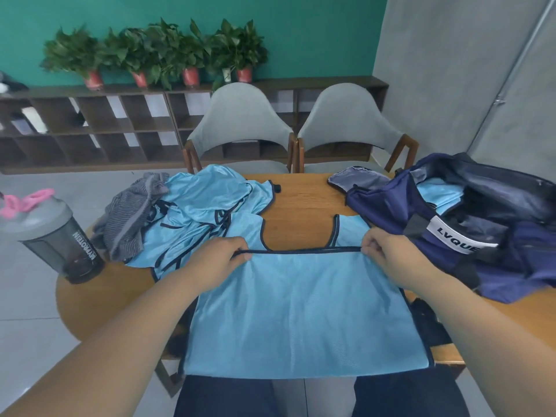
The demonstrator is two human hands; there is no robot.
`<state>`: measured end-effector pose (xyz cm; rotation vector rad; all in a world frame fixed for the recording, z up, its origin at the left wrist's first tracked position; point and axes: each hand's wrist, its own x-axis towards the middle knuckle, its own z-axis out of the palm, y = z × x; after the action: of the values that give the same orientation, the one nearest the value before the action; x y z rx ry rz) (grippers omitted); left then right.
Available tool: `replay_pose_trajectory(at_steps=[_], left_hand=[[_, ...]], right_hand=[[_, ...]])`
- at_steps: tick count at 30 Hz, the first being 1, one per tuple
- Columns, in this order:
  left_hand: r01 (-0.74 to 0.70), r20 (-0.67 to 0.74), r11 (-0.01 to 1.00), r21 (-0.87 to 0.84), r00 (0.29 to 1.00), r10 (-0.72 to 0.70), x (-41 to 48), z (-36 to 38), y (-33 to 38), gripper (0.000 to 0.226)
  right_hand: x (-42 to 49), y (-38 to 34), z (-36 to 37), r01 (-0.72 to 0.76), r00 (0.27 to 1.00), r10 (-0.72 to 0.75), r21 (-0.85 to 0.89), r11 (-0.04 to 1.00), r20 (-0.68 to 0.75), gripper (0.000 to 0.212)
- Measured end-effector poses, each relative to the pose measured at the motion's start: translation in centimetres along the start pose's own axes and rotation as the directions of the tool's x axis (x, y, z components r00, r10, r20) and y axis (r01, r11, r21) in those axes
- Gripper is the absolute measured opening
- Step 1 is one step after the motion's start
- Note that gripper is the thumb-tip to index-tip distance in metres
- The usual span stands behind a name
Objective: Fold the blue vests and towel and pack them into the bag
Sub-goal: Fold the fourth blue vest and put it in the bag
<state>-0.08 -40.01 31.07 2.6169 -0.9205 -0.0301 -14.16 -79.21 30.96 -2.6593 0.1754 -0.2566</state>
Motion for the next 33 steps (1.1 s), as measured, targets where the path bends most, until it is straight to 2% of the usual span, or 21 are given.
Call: replay_pose_trajectory(at_steps=[4,8,10,12,14,15,17,18,20,22,25,27,29,31,33], left_hand=[[0.042,0.062,0.998,-0.057,0.997,-0.038,-0.2,-0.4,-0.2,0.01],[0.083,0.163,0.996,-0.042,0.984,-0.075,-0.5,-1.0,-1.1,0.008],[0.093,0.22,0.995,-0.023,0.972,-0.086,-0.6,-1.6,-1.7,0.004],[0.125,0.252,0.99,-0.062,0.962,-0.105,-0.4,-2.4,-2.2,0.007],[0.203,0.265,0.944,-0.258,0.955,-0.133,-0.2,-3.6,-2.4,0.01],[0.248,0.264,0.891,-0.381,0.953,-0.152,0.0,-4.4,-2.1,0.012],[0.269,0.172,0.785,-0.559,0.963,-0.207,1.1,-5.6,-1.9,0.015],[0.256,0.098,0.757,-0.601,0.964,-0.249,1.9,-5.9,-1.8,0.015],[0.234,-0.029,0.711,-0.664,0.941,-0.337,3.4,-5.8,-1.6,0.013],[0.264,-0.061,0.712,-0.651,0.916,-0.395,4.7,-4.4,-1.5,0.016],[0.294,-0.047,0.834,-0.467,0.934,-0.355,4.7,-1.5,-1.5,0.025],[0.292,-0.069,0.896,-0.333,0.941,-0.332,3.9,0.2,-1.7,0.028],[0.264,-0.137,0.927,-0.266,0.942,-0.308,3.2,1.2,-1.9,0.028],[0.241,-0.21,0.923,-0.298,0.927,-0.31,3.1,1.3,-2.1,0.029],[0.192,-0.318,0.922,-0.336,0.899,-0.303,3.8,0.3,-2.1,0.028]], right_hand=[[-0.4,0.1,-0.7,-0.019,0.999,0.023,0.127,0.992,-0.029,0.01],[-0.8,0.6,-1.3,-0.094,0.991,0.085,0.086,0.992,0.104,0.029],[-0.9,0.7,-1.5,-0.132,0.989,0.122,0.126,0.983,0.081,0.025],[-1.0,0.6,-1.9,-0.176,0.984,0.175,0.25,0.952,0.027,0.019],[-0.9,0.0,-2.6,-0.221,0.971,0.236,0.444,0.868,0.022,0.016],[-0.6,-0.4,-3.0,-0.243,0.963,0.269,0.535,0.81,0.03,0.015],[0.7,-0.9,-3.6,-0.265,0.94,0.34,0.648,0.714,0.009,0.012],[1.6,-1.2,-3.9,-0.264,0.926,0.377,0.666,0.698,-0.027,0.01],[3.7,-1.6,-3.9,-0.269,0.889,0.435,0.606,0.749,-0.143,0.009],[5.2,-1.5,-3.0,-0.273,0.887,0.406,0.458,0.846,-0.221,0.008],[5.8,-0.6,-0.1,-0.266,0.946,0.296,0.211,0.941,-0.129,0.021],[5.3,0.0,1.6,-0.296,0.953,0.299,0.059,0.953,-0.054,0.033],[5.1,0.4,2.3,-0.321,0.947,0.319,-0.071,0.944,-0.046,0.04],[5.4,0.2,2.2,-0.321,0.946,0.311,-0.122,0.939,-0.092,0.044],[6.4,-0.6,1.5,-0.286,0.949,0.269,-0.089,0.954,-0.165,0.042]])
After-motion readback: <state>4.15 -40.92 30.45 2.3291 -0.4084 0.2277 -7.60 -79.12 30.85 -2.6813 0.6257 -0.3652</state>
